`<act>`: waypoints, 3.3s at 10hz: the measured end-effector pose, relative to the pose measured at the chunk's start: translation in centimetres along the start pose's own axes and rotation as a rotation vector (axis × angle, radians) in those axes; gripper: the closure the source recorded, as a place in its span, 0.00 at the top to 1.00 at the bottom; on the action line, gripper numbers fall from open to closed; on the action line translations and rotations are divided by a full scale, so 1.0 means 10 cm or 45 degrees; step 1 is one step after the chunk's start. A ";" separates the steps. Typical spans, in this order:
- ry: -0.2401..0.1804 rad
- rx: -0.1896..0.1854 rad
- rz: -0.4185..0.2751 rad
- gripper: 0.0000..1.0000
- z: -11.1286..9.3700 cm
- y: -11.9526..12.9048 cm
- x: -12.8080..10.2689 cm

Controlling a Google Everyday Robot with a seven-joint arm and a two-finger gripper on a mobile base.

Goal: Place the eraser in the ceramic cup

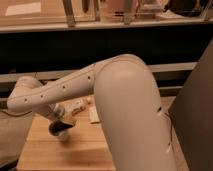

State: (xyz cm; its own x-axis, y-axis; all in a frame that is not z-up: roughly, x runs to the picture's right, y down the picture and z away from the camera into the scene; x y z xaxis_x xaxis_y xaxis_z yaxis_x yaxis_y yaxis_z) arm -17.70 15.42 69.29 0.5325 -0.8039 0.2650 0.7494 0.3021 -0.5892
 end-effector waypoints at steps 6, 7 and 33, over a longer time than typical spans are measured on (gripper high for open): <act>0.061 -0.035 -0.007 0.07 -0.05 -0.04 -0.08; 0.072 -0.041 -0.013 0.17 -0.06 -0.05 -0.10; -0.301 0.496 -0.075 0.80 -0.41 0.60 0.29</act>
State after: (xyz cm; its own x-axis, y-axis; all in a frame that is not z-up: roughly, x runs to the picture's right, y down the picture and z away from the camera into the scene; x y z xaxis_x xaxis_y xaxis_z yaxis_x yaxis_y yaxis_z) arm -13.24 12.81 63.43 0.5256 -0.7002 0.4831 0.8492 0.4657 -0.2489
